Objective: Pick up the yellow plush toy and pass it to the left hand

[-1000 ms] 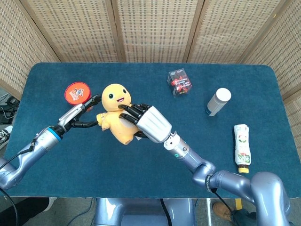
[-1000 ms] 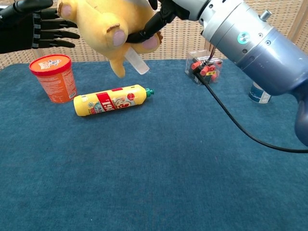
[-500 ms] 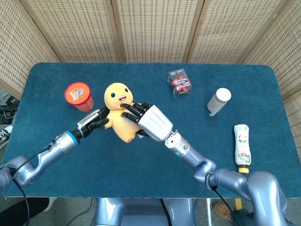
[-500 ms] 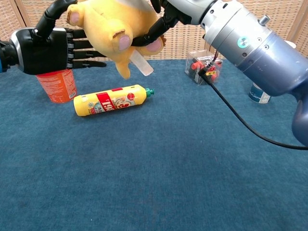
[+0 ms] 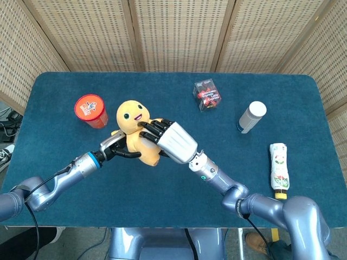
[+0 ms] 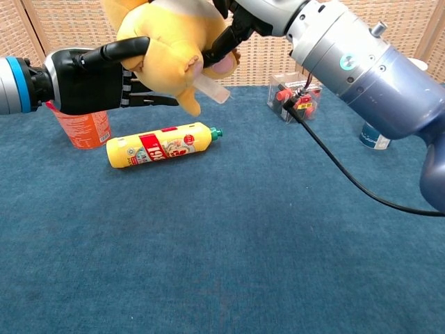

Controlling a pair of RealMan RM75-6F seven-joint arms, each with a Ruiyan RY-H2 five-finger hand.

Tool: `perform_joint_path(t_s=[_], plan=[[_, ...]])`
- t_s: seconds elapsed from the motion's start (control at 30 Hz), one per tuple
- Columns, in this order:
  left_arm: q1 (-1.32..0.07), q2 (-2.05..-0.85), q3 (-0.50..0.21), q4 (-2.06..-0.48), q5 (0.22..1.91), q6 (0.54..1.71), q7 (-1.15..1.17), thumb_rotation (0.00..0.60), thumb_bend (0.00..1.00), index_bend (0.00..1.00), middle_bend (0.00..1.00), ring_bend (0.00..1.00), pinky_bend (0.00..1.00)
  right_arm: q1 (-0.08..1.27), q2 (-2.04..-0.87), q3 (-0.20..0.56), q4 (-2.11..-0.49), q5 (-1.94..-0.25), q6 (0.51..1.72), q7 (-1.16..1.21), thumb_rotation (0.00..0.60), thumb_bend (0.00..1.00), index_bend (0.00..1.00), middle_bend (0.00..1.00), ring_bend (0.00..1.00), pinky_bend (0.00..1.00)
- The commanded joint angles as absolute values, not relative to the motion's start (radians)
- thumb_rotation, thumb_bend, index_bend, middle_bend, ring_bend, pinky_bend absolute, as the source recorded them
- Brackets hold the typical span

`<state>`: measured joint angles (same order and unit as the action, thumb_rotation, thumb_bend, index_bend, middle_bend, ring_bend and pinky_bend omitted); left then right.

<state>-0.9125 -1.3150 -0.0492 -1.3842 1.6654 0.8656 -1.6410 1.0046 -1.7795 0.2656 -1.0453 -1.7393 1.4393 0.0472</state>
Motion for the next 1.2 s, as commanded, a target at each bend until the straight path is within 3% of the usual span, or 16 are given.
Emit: perform_joint_path(t_s=[0.03,0.17,0.3,0.53,0.83,0.9,1.0,1.07,1.13,1.2], plan=[[-0.917,-1.317,-0.046,-1.389,1.663,0.871,-1.644,0.579,0.0,0.0,0.0,0.0,0.06,1.006,-1.776,0.263,-1.05,-1.741,1.441,0.042,0.6,0.53,0.67,0.62,0.64,0.69],[-0.923,-1.319,-0.036,-1.393,1.659,0.878,-1.656,0.6,0.0,0.0,0.0,0.02,0.12,1.007,-1.773,0.263,-1.06,-1.734,1.441,0.036,0.6,0.53,0.67,0.62,0.64,0.69],[-0.922,-1.319,-0.037,-1.395,1.634,0.877,-1.654,0.6,0.0,0.02,0.04,0.15,0.21,1.006,-1.771,0.26,-1.068,-1.731,1.442,0.03,0.6,0.53,0.67,0.62,0.64,0.69],[-0.918,-1.317,-0.051,-1.416,1.567,0.857,-1.611,0.6,0.05,0.31,0.31,0.36,0.28,1.001,-1.765,0.252,-1.078,-1.729,1.449,0.028,0.6,0.53,0.66,0.62,0.64,0.69],[-0.911,-1.315,-0.07,-1.443,1.514,0.841,-1.566,0.6,0.24,0.49,0.45,0.47,0.32,0.999,-1.759,0.249,-1.086,-1.727,1.45,0.021,0.6,0.51,0.65,0.61,0.64,0.69],[-0.909,-1.315,-0.076,-1.448,1.501,0.836,-1.556,0.6,0.25,0.51,0.47,0.49,0.33,0.999,-1.757,0.248,-1.086,-1.726,1.451,0.018,0.6,0.44,0.57,0.56,0.63,0.67],[-0.901,-1.317,-0.091,-1.457,1.466,0.831,-1.521,0.6,0.25,0.56,0.5,0.5,0.34,0.997,-1.749,0.242,-1.088,-1.728,1.448,0.019,0.6,0.29,0.33,0.38,0.53,0.52],[-0.897,-1.318,-0.101,-1.465,1.446,0.828,-1.501,0.6,0.26,0.58,0.51,0.5,0.34,0.994,-1.74,0.237,-1.092,-1.726,1.441,0.015,0.6,0.2,0.15,0.2,0.39,0.38],[-0.891,-1.32,-0.109,-1.471,1.429,0.826,-1.479,0.6,0.26,0.58,0.51,0.5,0.34,0.989,-1.73,0.235,-1.097,-1.724,1.438,0.0,0.6,0.14,0.04,0.07,0.24,0.24],[-0.885,-1.322,-0.119,-1.479,1.412,0.824,-1.461,0.6,0.26,0.58,0.51,0.5,0.34,0.982,-1.717,0.232,-1.108,-1.721,1.435,-0.019,0.6,0.09,0.0,0.01,0.14,0.14]])
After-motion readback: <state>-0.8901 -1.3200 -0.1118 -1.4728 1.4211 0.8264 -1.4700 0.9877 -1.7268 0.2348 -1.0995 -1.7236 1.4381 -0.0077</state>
